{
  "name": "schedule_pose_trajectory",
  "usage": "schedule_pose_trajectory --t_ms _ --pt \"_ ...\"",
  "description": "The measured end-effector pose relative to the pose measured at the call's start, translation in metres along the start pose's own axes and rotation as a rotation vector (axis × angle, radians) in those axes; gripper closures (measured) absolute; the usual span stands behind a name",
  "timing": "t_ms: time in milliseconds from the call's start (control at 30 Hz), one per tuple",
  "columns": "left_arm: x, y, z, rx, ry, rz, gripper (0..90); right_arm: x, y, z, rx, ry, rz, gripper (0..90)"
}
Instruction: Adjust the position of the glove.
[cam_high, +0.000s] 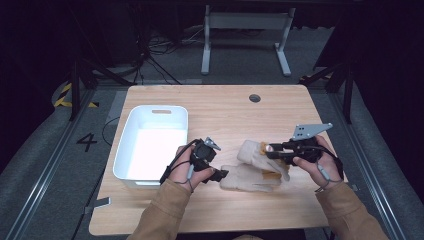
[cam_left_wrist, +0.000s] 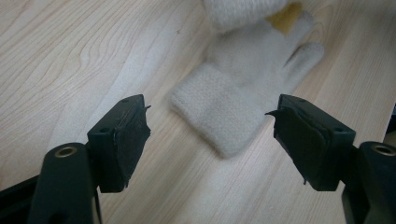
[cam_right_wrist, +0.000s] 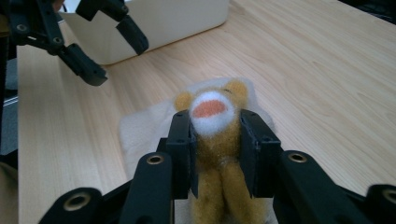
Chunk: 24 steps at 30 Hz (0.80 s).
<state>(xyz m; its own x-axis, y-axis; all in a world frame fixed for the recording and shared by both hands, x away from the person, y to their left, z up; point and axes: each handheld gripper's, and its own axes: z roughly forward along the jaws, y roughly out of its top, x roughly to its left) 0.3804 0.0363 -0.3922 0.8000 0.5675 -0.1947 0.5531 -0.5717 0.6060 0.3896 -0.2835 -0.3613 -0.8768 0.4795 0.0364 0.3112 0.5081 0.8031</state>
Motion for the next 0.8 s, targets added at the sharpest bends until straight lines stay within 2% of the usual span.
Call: schedule_pose_trajectory --t_ms 333,533,600,800 --pt "0.0 0.001 -0.001 0.008 -0.012 -0.021 28.1 0.013 0.003 0.013 0.024 0.05 -0.048 67.6" --pt "-0.001 0.002 -0.003 0.01 -0.015 -0.016 26.4 0.021 0.005 0.019 0.029 0.078 -0.068 67.6" --pt "-0.001 0.002 -0.003 0.007 -0.026 -0.03 26.1 0.022 0.005 0.02 0.028 0.085 -0.072 67.6" --pt "-0.001 0.003 -0.002 0.001 -0.019 -0.016 26.9 0.025 0.006 0.024 0.025 0.11 -0.085 67.6"
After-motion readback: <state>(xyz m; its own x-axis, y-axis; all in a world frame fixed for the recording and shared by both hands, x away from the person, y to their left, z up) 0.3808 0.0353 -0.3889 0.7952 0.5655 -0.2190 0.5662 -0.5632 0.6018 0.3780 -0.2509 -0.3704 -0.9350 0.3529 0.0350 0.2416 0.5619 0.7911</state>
